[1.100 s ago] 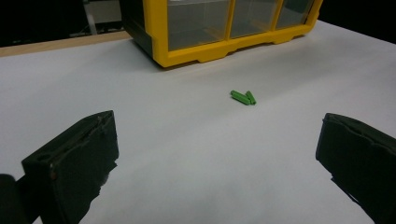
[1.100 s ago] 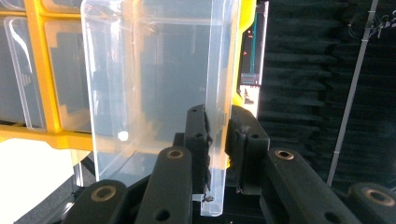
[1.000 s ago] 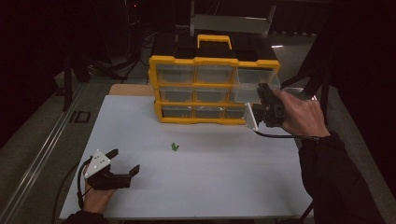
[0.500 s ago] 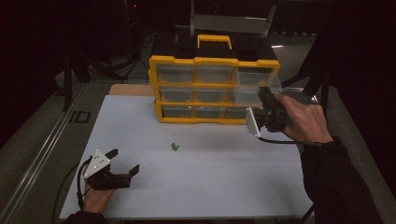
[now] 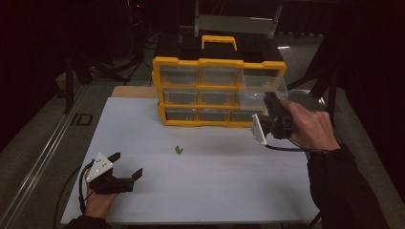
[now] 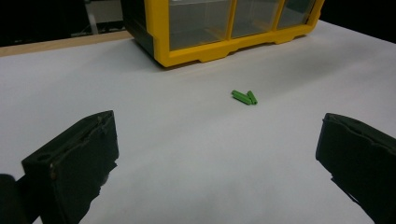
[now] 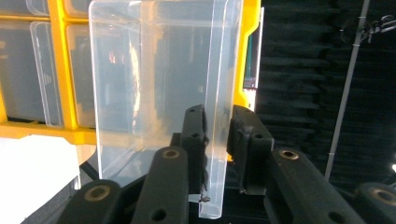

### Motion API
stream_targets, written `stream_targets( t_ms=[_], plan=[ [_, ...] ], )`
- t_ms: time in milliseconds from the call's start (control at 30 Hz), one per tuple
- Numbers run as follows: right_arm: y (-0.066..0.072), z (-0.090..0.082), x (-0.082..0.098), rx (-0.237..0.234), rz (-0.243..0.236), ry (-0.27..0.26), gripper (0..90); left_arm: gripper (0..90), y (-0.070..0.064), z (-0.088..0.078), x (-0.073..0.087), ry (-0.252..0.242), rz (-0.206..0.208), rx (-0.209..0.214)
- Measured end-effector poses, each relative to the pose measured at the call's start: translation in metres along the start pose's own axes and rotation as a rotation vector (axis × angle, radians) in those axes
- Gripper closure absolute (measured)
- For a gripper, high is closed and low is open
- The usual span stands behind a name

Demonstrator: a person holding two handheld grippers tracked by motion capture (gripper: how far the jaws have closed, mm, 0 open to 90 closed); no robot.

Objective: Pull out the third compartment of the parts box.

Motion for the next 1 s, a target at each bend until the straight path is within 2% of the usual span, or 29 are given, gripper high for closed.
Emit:
stream_targets(
  t_ms=[133,300,367,500,600,767,833,933,1000],
  plan=[
    [0.001,-0.002,-0.001,0.014,0.038,-0.012,61.4,0.0,0.0,0.0,0.0,0.0,0.0,0.0],
    [0.005,-0.006,-0.004,0.071,0.059,-0.036,41.5,0.0,0.0,0.0,0.0,0.0,0.001,-0.001],
    [0.007,-0.007,-0.005,0.093,0.084,-0.044,36.8,0.0,0.0,0.0,0.0,-0.001,-0.002,0.0],
    [0.014,-0.006,-0.004,0.103,0.122,-0.043,29.7,0.0,0.001,0.0,0.0,-0.004,-0.005,0.002],
    [0.022,-0.006,-0.004,0.082,0.154,-0.042,24.3,0.0,0.002,0.0,0.001,-0.004,-0.006,0.001],
    [0.042,-0.007,-0.005,0.046,0.213,-0.044,21.0,0.1,0.002,-0.001,0.001,-0.006,-0.011,-0.003],
    [0.049,-0.007,-0.005,0.024,0.259,-0.039,20.0,0.0,0.003,-0.002,0.001,-0.007,-0.012,-0.004],
    [0.062,-0.007,-0.003,-0.038,0.379,-0.054,18.0,0.1,0.003,-0.003,0.001,-0.009,-0.017,-0.005],
    [0.073,-0.007,-0.002,-0.08,0.434,-0.049,17.2,0.0,0.003,-0.003,0.001,-0.011,-0.016,-0.004]
  ],
)
Point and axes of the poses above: each handheld gripper's, and its own axes: z roughly forward along the jaws, x roughly out of its underside, y roughly to its left, the point moved 5 cm from there along z, roughly forward along the jaws, and after that the axes turned 3 degrees about z, right-handed, at the moved point
